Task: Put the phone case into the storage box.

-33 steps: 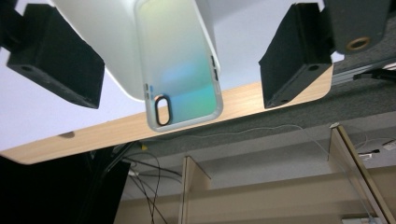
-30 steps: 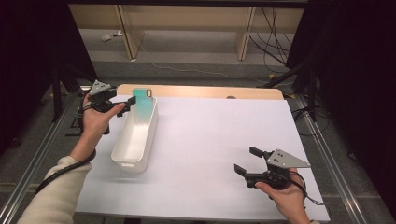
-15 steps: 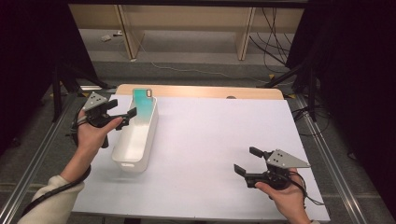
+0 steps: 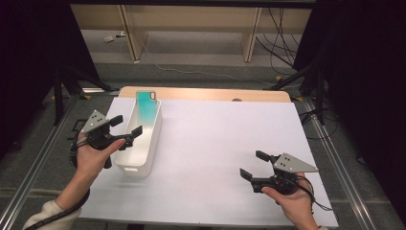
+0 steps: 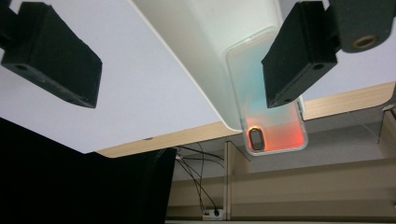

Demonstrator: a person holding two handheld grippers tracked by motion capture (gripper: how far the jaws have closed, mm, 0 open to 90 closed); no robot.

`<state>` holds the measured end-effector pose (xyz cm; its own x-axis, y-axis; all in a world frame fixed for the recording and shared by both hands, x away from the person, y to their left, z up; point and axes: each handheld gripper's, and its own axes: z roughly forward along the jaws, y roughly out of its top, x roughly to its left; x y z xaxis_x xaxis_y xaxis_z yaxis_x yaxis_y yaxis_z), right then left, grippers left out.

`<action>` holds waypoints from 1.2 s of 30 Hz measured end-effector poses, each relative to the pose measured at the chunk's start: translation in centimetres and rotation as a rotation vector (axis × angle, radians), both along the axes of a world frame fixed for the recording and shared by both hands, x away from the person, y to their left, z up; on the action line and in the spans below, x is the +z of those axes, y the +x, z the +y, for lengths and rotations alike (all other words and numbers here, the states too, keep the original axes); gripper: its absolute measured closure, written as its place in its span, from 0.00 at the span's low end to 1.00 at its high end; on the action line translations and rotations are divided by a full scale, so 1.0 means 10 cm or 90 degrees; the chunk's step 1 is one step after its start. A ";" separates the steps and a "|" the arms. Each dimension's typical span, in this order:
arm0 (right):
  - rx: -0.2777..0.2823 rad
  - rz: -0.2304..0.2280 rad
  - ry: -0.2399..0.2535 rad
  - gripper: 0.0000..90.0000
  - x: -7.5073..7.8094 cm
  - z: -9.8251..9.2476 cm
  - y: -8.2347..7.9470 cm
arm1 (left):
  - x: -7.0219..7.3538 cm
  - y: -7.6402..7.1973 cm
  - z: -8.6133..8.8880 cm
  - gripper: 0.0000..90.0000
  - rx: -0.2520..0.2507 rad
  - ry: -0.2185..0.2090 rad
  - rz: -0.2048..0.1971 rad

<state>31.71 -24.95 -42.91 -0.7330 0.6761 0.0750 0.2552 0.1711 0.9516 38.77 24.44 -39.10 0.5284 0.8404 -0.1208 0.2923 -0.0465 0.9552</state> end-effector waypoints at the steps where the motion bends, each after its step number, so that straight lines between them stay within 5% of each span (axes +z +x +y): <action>1: -0.001 0.001 -0.001 0.17 0.00 0.00 0.00 | 0.00 -0.03 -0.02 0.13 -0.004 -0.001 -0.003; 15: -0.003 0.005 -0.015 0.17 0.01 -0.01 0.00 | -0.07 -0.40 -0.21 0.13 -0.052 -0.002 -0.017; 17: -0.004 -0.016 -0.013 0.17 0.00 -0.01 0.02 | -0.08 -0.44 -0.22 0.13 -0.058 -0.003 -0.015; 18: -0.004 -0.001 -0.010 0.17 0.00 0.00 0.00 | -0.09 -0.45 -0.23 0.13 -0.062 -0.003 -0.016; 19: 0.000 0.004 -0.007 0.17 0.00 0.00 0.00 | -0.09 -0.43 -0.20 0.12 -0.077 0.033 -0.043; 20: 0.000 0.005 -0.006 0.17 0.00 0.00 0.00 | -0.11 -0.45 -0.22 0.12 -0.074 0.018 -0.033; 21: -0.003 -0.010 -0.015 0.17 0.01 -0.01 0.01 | -0.10 -0.43 -0.19 0.12 -0.089 0.057 -0.062; 23: 0.001 0.003 0.003 0.17 0.01 0.00 0.00 | -0.11 -0.44 -0.20 0.12 -0.103 0.070 -0.074; 24: 0.002 0.004 0.004 0.17 0.01 0.00 0.00 | -0.13 -0.49 -0.27 0.12 -0.090 0.018 -0.047; 28: 0.000 0.001 0.004 0.17 0.00 0.00 0.01 | -0.17 -0.54 -0.33 0.12 -0.104 0.020 -0.046; 29: -0.006 0.010 -0.023 0.17 0.02 -0.03 -0.01 | -0.18 -0.56 -0.34 0.12 -0.107 0.020 -0.044; 31: -0.006 -0.010 -0.013 0.17 0.01 -0.02 0.01 | -0.20 -0.58 -0.36 0.12 -0.114 0.013 -0.038; 35: 0.000 0.000 0.003 0.17 0.00 0.00 0.01 | -0.23 -0.60 -0.38 0.12 -0.125 0.017 -0.038; 36: -0.005 0.011 -0.024 0.17 0.03 -0.03 -0.01 | -0.23 -0.61 -0.38 0.12 -0.125 0.017 -0.035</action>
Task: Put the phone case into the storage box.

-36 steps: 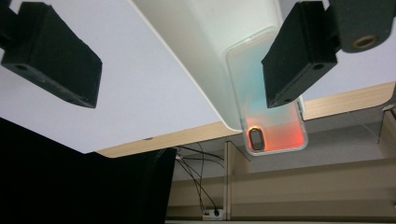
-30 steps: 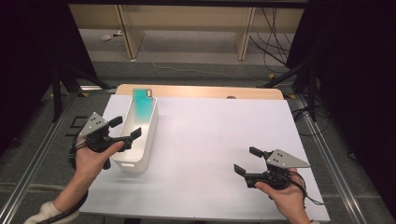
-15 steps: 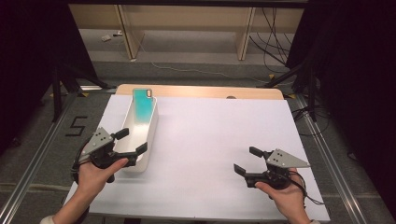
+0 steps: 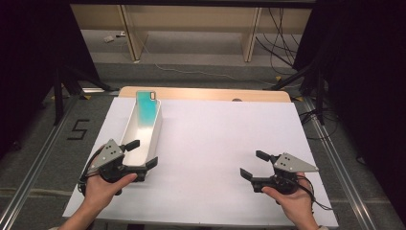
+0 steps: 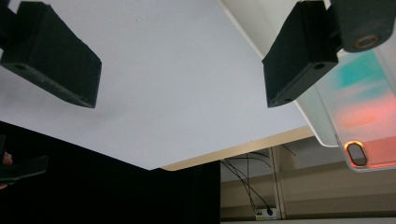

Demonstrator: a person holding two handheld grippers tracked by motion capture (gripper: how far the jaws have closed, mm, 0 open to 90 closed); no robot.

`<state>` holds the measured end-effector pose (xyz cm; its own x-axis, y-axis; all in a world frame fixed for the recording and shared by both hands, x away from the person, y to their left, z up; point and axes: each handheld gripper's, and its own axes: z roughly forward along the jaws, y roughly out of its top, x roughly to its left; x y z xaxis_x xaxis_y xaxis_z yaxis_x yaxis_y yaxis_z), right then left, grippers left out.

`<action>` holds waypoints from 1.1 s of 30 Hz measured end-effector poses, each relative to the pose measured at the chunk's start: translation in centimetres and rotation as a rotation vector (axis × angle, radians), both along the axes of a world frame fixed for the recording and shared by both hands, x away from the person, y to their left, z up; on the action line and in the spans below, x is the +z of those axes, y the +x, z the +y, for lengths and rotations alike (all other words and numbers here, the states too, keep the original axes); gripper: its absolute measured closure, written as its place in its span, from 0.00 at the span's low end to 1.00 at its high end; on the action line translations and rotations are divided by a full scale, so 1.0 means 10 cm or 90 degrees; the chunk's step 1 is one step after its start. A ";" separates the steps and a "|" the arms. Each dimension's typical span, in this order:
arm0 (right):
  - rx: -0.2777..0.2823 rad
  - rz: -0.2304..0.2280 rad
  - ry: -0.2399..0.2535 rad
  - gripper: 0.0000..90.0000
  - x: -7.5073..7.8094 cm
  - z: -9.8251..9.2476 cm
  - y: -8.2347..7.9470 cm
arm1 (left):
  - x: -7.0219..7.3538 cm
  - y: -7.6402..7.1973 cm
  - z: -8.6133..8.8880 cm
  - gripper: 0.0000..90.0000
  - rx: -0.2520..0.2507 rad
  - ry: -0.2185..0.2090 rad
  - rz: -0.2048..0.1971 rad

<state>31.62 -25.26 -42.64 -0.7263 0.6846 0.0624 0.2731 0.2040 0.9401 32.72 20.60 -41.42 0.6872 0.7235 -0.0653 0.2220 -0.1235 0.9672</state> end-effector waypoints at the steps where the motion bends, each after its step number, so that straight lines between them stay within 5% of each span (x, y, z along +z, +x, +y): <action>1: 0.002 0.006 0.003 0.17 0.01 0.00 -0.01 | -0.01 -0.01 -0.01 0.12 0.000 -0.002 0.002; 4: 0.003 -0.026 0.022 0.17 -0.02 0.01 0.03 | -0.02 -0.03 -0.01 0.12 -0.003 -0.001 -0.002; 13: 0.002 0.003 0.002 0.17 0.01 0.00 -0.01 | -0.09 -0.07 0.01 0.12 -0.006 0.011 -0.007; 33: 0.001 -0.008 0.016 0.17 -0.01 0.01 0.00 | -0.14 -0.08 -0.01 0.12 -0.013 0.023 -0.004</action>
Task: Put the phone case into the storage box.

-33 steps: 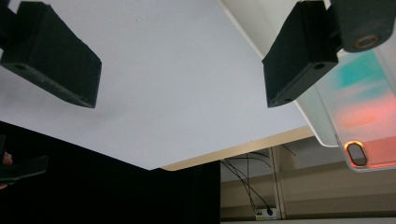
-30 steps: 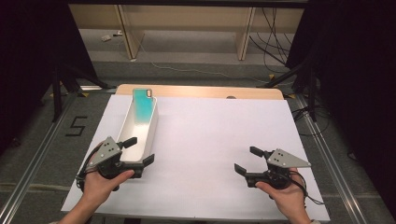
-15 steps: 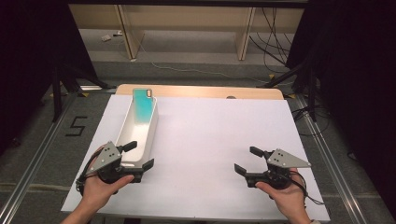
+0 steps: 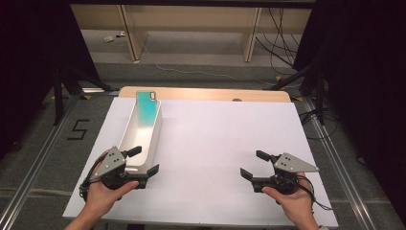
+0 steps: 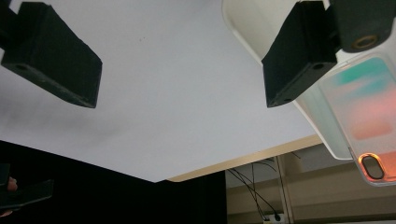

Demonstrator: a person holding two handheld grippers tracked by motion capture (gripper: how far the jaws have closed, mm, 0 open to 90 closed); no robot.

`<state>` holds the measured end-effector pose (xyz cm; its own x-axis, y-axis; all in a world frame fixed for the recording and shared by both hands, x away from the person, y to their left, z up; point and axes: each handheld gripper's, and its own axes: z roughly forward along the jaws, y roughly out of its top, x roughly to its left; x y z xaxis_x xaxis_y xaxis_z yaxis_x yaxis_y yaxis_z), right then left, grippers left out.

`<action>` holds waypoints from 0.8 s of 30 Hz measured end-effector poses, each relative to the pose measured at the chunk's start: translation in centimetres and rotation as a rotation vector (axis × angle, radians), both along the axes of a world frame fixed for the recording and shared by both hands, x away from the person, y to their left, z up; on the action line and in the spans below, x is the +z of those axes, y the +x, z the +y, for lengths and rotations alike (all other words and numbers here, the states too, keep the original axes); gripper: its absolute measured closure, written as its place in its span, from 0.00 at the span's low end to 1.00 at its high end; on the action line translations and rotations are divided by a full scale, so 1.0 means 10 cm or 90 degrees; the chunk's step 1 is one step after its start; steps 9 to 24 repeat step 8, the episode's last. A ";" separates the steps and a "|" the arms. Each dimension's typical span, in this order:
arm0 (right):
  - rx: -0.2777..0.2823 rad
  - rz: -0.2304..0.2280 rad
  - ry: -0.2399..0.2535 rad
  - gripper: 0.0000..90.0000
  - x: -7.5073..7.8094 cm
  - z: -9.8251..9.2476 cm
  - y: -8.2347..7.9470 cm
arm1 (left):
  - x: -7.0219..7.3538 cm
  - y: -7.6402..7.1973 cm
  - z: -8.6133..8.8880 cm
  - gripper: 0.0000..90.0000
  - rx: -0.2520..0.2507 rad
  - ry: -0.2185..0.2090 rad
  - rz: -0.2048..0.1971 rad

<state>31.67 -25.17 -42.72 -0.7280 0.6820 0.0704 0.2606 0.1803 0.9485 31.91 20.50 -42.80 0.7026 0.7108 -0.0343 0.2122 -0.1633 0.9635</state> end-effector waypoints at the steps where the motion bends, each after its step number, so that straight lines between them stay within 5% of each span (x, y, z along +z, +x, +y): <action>1: 0.001 -0.001 -0.008 0.17 0.00 -0.01 0.00 | 0.00 0.00 0.00 0.12 0.000 0.000 0.000; 24: 0.001 -0.006 0.003 0.17 -0.01 0.00 0.01 | -0.01 0.01 -0.01 0.12 -0.003 -0.003 -0.002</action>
